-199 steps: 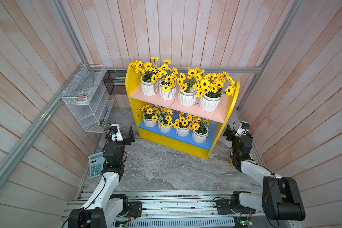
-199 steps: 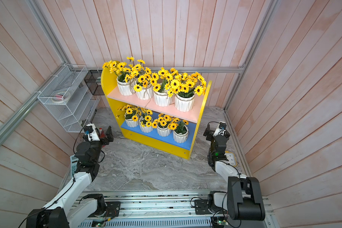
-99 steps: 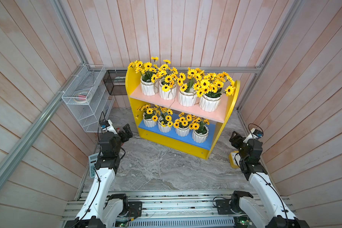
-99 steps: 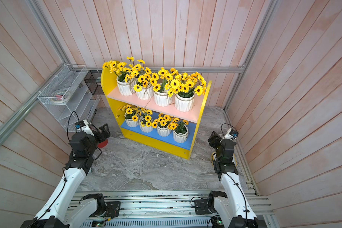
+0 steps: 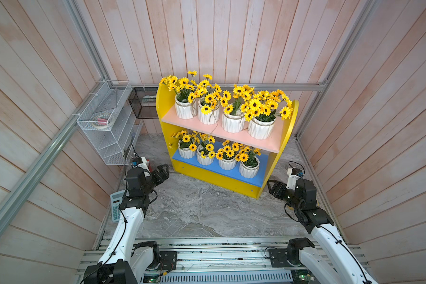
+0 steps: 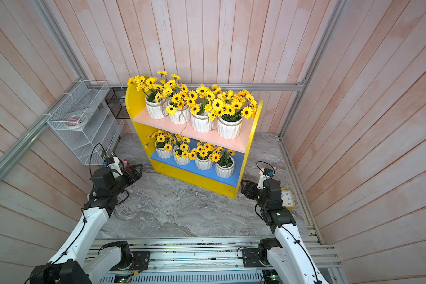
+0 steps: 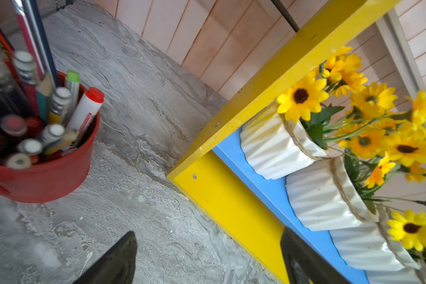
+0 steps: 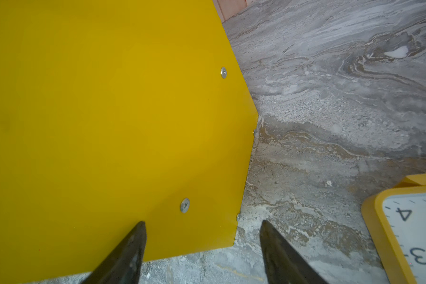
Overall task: Take the sunflower pots off the shelves
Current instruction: Adjust the shelf at the center of the board.
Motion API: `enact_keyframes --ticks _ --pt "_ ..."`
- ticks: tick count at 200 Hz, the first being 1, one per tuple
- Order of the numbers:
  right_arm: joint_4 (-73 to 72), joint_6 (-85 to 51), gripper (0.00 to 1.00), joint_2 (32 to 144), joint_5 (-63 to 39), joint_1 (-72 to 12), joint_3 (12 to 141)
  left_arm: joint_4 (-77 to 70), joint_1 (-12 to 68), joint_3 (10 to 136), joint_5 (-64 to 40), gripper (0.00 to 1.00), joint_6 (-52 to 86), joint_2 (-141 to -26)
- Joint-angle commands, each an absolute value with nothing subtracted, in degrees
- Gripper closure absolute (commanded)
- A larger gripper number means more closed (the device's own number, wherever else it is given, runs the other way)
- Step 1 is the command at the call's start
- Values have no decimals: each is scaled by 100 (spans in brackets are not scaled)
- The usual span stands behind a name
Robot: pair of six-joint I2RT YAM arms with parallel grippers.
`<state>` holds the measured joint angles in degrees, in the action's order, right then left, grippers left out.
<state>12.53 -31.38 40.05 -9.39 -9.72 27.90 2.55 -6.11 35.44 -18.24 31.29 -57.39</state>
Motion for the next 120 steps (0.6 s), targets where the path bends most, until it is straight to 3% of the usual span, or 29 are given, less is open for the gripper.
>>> enact_keyframes --ticks 1,120 --pt "1570 -3278 27 3911 -1381 -1269 2747 -114 -624 3460 -2236 9 3351 -5855" --pt "1283 -3903 29 3765 -1378 -1582 2581 -542 -617 3403 -2580 12 3593 -6315"
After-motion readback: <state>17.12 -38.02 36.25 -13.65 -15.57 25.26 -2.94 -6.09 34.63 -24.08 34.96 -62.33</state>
